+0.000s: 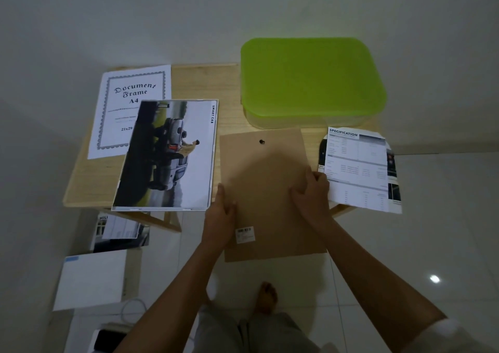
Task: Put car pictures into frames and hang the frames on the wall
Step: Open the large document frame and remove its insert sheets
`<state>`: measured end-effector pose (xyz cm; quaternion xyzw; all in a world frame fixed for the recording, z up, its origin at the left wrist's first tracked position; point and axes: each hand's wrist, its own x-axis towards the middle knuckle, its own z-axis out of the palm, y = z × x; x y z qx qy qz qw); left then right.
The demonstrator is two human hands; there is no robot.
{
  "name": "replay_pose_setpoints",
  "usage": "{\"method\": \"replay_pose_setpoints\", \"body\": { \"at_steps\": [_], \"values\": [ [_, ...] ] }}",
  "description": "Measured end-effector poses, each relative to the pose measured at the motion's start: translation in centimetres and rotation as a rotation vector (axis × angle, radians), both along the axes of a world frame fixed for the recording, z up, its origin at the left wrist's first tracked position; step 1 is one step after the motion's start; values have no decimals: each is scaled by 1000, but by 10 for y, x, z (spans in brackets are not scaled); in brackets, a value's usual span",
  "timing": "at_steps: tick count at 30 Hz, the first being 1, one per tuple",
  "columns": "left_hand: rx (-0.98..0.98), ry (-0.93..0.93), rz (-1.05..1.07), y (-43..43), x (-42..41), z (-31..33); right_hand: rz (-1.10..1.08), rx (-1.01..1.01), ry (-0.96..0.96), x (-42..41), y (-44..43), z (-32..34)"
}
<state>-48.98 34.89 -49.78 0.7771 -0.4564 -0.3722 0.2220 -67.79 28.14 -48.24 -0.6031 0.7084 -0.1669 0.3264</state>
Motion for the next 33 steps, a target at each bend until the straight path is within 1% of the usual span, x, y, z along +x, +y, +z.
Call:
{"method": "replay_pose_setpoints", "body": {
  "at_steps": [10,22,33],
  "values": [
    [-16,23,5,-1,2,-4,127,10,51,9,21,-9],
    [-34,79,-46,2,7,1,176,-20,148,17,27,-15],
    [20,107,-74,8,14,2,174,15,188,16,24,-11]
  ]
}}
